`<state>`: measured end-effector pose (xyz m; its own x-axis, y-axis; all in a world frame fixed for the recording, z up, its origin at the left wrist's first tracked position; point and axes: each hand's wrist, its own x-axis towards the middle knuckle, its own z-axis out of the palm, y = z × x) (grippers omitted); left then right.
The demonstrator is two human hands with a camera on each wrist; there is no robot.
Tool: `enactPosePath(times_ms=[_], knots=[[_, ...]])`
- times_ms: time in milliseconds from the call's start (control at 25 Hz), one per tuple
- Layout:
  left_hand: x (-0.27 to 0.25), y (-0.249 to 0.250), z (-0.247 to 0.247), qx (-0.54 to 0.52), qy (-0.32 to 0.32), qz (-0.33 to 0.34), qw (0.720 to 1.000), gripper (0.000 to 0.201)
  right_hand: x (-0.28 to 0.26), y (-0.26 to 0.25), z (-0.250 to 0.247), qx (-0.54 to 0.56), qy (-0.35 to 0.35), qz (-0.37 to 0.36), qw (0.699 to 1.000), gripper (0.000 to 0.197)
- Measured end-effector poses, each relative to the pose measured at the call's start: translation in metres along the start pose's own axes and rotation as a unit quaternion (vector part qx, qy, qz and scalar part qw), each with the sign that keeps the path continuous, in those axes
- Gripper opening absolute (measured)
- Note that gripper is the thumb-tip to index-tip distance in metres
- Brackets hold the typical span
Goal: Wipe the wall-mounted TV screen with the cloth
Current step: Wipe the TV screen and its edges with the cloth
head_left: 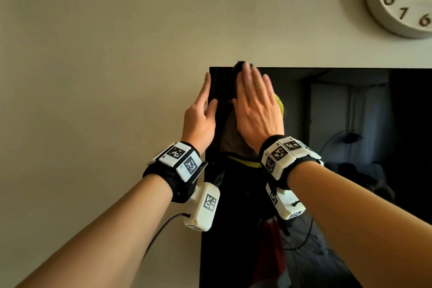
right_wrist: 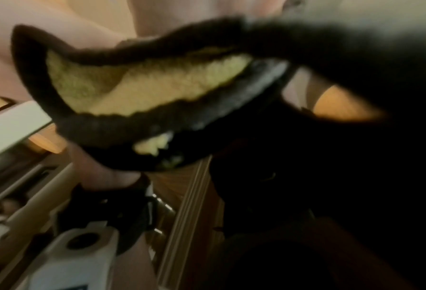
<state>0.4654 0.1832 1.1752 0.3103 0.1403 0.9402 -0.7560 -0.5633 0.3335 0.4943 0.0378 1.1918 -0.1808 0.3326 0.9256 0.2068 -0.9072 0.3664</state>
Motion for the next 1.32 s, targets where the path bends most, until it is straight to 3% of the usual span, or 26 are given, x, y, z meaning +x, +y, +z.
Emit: enactPosePath(times_ms=[120, 240, 280, 400, 480, 600, 760, 920, 1080, 1240, 1320], knots=[[0.003, 0.014, 0.001, -0.005, -0.022, 0.013, 1.0, 0.062, -0.007, 0.026, -0.003, 0.002, 0.025, 0.075, 0.997, 0.05], [0.027, 0.033, -0.002, 0.039, -0.061, 0.064, 0.995, 0.058, -0.012, 0.04, -0.005, -0.002, 0.019, 0.008, 1.0, 0.048], [0.039, 0.038, -0.003, 0.069, -0.089, 0.083, 0.99, 0.056, -0.013, 0.05, -0.006, -0.012, 0.022, 0.006, 1.0, 0.048], [0.069, 0.047, -0.002, 0.185, -0.166, 0.14, 0.958, 0.053, -0.017, 0.077, -0.011, -0.031, 0.041, 0.098, 0.994, 0.049], [0.076, 0.053, 0.008, 0.222, -0.196, 0.157, 0.942, 0.051, -0.019, 0.071, -0.01, -0.019, 0.034, 0.074, 0.997, 0.051], [0.069, 0.054, 0.023, 0.257, -0.181, 0.189, 0.93, 0.055, -0.024, 0.08, -0.012, -0.007, 0.015, 0.041, 0.999, 0.052], [0.067, 0.054, 0.035, 0.324, -0.158, 0.216, 0.907, 0.06, -0.037, 0.125, -0.021, -0.016, 0.045, 0.146, 0.988, 0.053], [0.072, 0.062, 0.038, 0.315, -0.171, 0.211, 0.909, 0.057, -0.037, 0.123, -0.017, 0.02, 0.033, 0.019, 0.999, 0.05], [0.072, 0.062, 0.036, 0.309, -0.164, 0.193, 0.916, 0.056, -0.038, 0.144, -0.022, 0.003, 0.058, 0.1, 0.993, 0.05], [0.069, 0.067, 0.035, 0.3, -0.164, 0.187, 0.921, 0.055, -0.039, 0.12, -0.019, 0.038, 0.024, -0.02, 0.999, 0.051], [0.068, 0.069, 0.034, 0.299, -0.169, 0.175, 0.923, 0.054, -0.044, 0.138, -0.023, 0.027, 0.037, 0.012, 0.999, 0.049]])
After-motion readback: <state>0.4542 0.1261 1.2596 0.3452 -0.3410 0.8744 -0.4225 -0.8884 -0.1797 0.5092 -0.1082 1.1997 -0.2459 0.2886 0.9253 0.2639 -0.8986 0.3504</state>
